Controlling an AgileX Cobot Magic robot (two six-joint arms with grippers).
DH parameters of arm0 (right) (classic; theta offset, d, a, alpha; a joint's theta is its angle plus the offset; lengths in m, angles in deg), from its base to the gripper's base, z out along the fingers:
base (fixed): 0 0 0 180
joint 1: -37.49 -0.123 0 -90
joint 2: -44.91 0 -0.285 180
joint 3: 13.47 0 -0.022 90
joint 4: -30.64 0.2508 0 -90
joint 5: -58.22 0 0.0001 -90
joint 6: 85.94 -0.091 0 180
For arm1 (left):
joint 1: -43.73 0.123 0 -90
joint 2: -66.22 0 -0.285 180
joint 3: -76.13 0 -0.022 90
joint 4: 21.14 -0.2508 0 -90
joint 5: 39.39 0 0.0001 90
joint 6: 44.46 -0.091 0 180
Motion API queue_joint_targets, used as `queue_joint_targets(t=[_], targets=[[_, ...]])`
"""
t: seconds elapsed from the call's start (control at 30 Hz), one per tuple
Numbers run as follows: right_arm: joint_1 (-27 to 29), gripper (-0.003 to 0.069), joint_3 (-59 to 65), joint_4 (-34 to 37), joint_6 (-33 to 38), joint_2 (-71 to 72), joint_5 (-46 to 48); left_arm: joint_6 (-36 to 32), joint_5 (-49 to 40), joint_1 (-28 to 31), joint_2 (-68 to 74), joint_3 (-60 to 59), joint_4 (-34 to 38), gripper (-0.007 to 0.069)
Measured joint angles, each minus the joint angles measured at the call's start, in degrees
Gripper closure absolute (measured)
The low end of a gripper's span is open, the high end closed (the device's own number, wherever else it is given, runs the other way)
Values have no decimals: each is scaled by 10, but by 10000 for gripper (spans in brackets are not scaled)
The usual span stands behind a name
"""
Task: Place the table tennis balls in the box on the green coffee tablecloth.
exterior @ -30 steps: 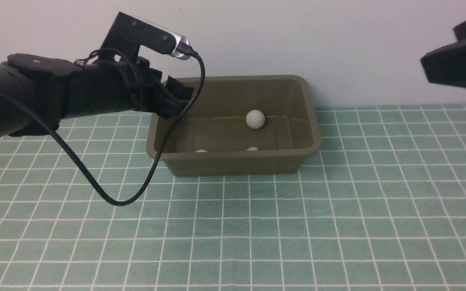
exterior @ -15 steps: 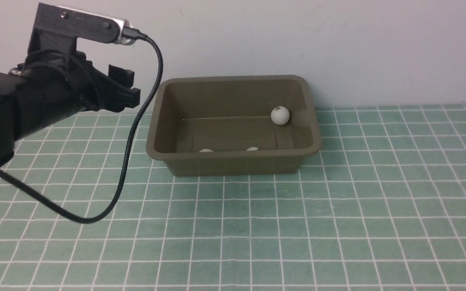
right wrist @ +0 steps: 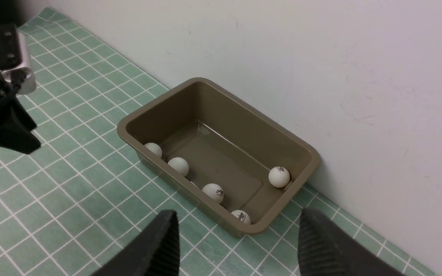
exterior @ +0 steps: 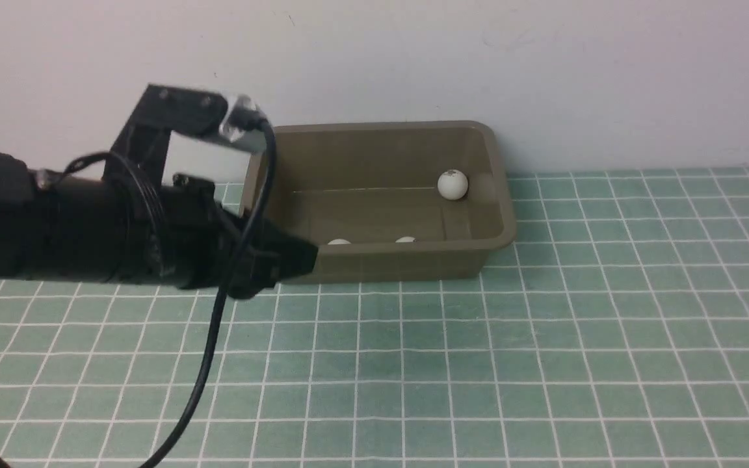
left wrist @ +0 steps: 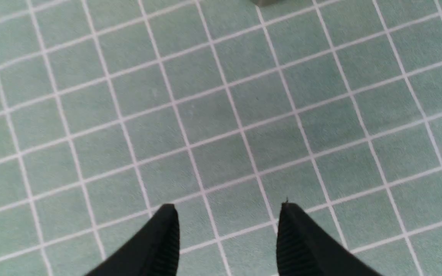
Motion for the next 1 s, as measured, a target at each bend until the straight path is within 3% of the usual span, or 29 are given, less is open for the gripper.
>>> queue_joint_targets(t=[0.3,0.6,0.9,1.0], targets=[[0,270,0,-41,6,33,3,24,34,0,-74,0,-64,304],[0,270,11,-47,68,90,48,25,66,0,-117,0,-85,304],[0,270,102,-28,91,205,43,25,94,0,-125,0,-92,304],[0,270,170,-23,80,265,3,25,96,0,-125,0,-93,304]])
